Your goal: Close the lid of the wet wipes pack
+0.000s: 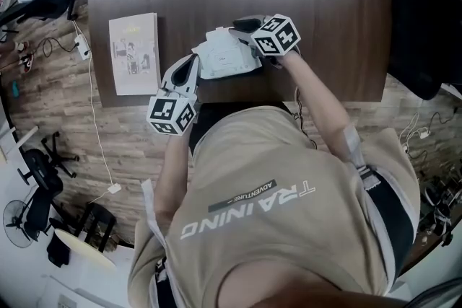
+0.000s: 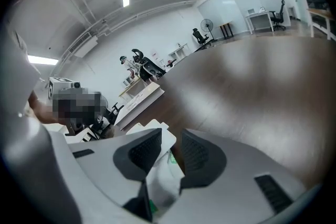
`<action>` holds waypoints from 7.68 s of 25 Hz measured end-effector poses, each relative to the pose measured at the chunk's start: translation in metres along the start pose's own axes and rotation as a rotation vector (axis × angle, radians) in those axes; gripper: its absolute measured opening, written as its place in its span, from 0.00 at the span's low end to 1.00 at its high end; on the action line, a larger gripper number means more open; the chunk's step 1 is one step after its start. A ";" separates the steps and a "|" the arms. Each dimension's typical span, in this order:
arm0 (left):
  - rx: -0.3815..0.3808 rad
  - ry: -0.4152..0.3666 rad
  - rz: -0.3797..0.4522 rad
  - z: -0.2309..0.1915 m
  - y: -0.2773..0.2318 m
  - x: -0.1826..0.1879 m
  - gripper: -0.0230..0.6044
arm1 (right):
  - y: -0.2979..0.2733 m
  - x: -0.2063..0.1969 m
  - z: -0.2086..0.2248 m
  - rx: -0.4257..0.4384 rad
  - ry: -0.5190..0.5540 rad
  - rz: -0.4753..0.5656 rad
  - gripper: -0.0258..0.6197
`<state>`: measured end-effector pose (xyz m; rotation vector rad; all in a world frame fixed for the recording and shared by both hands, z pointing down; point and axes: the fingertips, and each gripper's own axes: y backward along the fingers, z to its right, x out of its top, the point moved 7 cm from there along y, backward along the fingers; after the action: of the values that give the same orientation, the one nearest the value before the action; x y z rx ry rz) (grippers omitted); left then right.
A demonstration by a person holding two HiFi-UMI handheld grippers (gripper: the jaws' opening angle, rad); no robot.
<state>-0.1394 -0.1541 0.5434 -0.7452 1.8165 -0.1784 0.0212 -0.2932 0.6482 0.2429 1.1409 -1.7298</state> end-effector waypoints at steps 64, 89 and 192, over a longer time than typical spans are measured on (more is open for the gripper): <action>-0.290 -0.051 0.040 -0.045 0.019 0.018 0.04 | 0.036 -0.055 -0.105 -0.331 0.007 -0.072 0.13; -0.316 -0.117 0.008 -0.020 0.024 0.005 0.04 | 0.016 -0.071 -0.102 -0.425 0.081 -0.201 0.08; -0.126 -0.475 0.592 0.013 0.113 0.264 0.04 | 0.188 0.211 -0.216 -0.466 0.553 0.751 0.06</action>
<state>-0.2238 -0.2114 0.2740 -0.2724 1.5189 0.4687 0.0037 -0.2659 0.2939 0.7770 1.5502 -0.7182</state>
